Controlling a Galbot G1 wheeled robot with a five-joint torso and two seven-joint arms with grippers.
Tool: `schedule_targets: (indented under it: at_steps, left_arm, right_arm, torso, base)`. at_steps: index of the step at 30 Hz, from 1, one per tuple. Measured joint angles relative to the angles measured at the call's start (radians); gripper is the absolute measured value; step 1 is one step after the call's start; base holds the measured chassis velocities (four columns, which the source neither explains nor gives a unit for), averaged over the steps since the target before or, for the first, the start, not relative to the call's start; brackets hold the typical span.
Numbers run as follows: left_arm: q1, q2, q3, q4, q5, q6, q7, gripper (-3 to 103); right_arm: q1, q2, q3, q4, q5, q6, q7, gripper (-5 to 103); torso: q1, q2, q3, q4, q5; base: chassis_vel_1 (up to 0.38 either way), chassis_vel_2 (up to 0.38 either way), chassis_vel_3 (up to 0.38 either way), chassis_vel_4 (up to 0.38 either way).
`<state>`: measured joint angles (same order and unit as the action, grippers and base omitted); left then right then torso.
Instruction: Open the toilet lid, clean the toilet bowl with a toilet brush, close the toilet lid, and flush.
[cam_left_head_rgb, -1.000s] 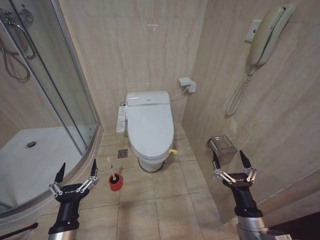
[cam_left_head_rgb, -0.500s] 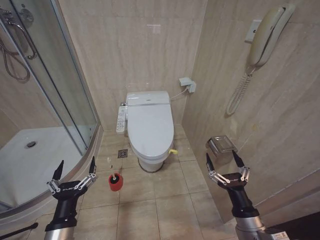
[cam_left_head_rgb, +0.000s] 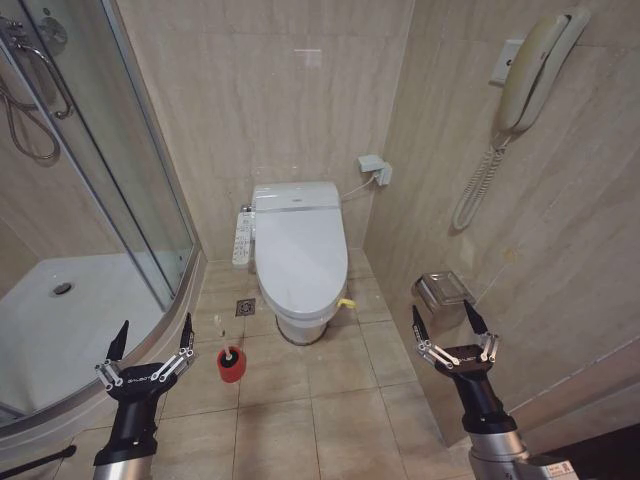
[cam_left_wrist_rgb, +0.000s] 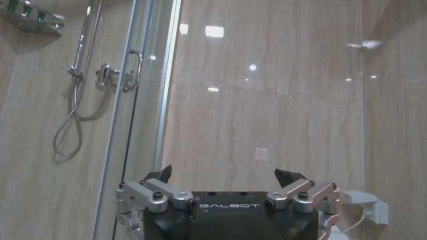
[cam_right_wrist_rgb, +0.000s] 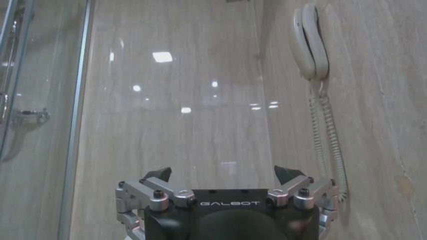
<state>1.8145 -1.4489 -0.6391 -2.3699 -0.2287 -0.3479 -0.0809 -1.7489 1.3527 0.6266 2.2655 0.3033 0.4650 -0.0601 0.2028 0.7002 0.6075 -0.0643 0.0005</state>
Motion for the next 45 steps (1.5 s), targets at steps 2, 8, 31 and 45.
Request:
schedule_targets:
  at_steps: [2, 8, 31, 45]
  left_arm:
    - [0.001, -0.003, 0.001, 0.002, 0.001, -0.005, 0.001, 100]
    - [0.001, -0.007, 0.002, 0.009, 0.004, -0.014, 0.003, 100]
    - [0.0, -0.019, 0.011, 0.038, 0.018, -0.046, 0.006, 100]
    - [-0.016, -0.011, 0.013, 0.091, 0.016, -0.059, 0.006, 100]
  right_arm:
    - [0.002, 0.0, 0.0, -0.002, 0.003, 0.003, -0.001, 100]
    - [0.011, 0.0, 0.002, -0.006, 0.017, 0.004, -0.001, 100]
    - [0.029, 0.005, 0.005, -0.028, 0.042, 0.05, -0.032, 100]
    - [-0.018, -0.003, -0.111, -0.209, -0.102, 0.117, -0.056, 100]
  torso:
    - [0.0, 0.0, 0.0, 0.0001, 0.0]
    - [0.0, 0.0, 0.0, 0.0001, 0.0]
    - [0.001, 0.0, 0.0, 0.0009, -0.0002]
    - [0.0, 0.0, 0.0, 0.0002, -0.0002]
  base:
    - [0.0, 0.0, 0.0, 0.0]
    - [-0.04, 0.042, 0.041, -0.051]
    - [-0.184, 0.202, 0.175, -0.191]
    - [0.012, -0.023, -0.022, 0.017]
